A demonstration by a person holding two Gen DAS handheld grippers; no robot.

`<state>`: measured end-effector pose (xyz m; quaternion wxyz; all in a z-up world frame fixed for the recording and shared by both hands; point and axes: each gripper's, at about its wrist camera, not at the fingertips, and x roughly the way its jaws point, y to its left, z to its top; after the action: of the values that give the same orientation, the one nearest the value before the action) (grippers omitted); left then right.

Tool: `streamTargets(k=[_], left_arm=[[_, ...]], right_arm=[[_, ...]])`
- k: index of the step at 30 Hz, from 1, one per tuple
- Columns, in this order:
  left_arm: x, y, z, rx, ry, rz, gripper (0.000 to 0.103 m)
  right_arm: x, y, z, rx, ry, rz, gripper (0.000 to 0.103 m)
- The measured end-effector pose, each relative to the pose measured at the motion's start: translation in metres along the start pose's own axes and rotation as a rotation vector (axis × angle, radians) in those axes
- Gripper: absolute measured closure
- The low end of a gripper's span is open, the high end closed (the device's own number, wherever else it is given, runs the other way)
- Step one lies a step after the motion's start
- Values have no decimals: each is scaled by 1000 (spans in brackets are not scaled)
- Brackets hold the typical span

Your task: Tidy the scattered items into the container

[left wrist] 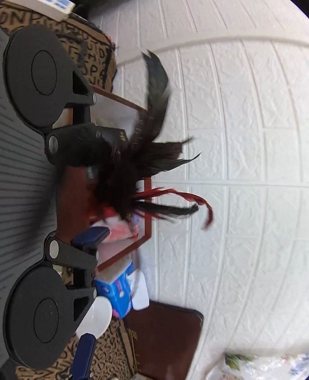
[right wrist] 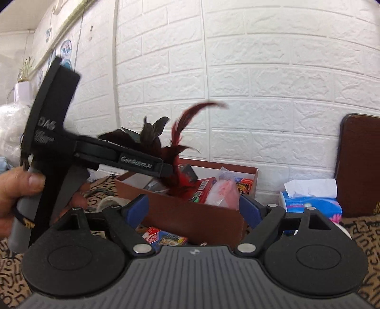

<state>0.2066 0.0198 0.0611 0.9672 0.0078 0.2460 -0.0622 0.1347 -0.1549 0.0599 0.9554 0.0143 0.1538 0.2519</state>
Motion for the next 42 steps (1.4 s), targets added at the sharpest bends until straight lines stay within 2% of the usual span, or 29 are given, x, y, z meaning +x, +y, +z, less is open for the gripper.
streamTargets(k=[3, 6, 9, 13, 15, 18, 20, 23, 26, 29, 35, 42], left_arm=[[-50, -1, -39, -31, -35, 60, 11], [-88, -4, -89, -56, -73, 137, 0], [-99, -8, -133, -47, -101, 158, 0], [-88, -10, -168, 4, -65, 128, 0], [-83, -13, -176, 42, -76, 153, 0], [-69, -18, -186, 85, -65, 184, 0], [-53, -17, -188, 71, -5, 181, 0], [-32, -12, -190, 40, 108, 136, 0], [-21, -3, -191, -23, 149, 103, 0], [-20, 4, -192, -79, 135, 87, 0], [-18, -3, -192, -43, 136, 113, 0], [-20, 1, -193, -71, 122, 94, 0]], right_arm=[[-37, 10, -20, 77, -25, -2, 7], [-66, 18, -53, 176, -58, -49, 1], [-75, 19, -90, 251, -108, -93, 0], [-65, 8, -110, 323, -96, -118, 0], [-62, 5, -115, 304, -116, -170, 0], [-51, -6, -122, 308, -81, -232, 0], [-41, -12, -128, 336, -39, -262, 0], [-26, -19, -136, 375, 41, -303, 0], [-18, -21, -140, 377, 92, -325, 0], [-9, -21, -143, 374, 142, -342, 0], [-4, -11, -143, 304, 172, -375, 0], [0, -6, -141, 271, 194, -395, 0]])
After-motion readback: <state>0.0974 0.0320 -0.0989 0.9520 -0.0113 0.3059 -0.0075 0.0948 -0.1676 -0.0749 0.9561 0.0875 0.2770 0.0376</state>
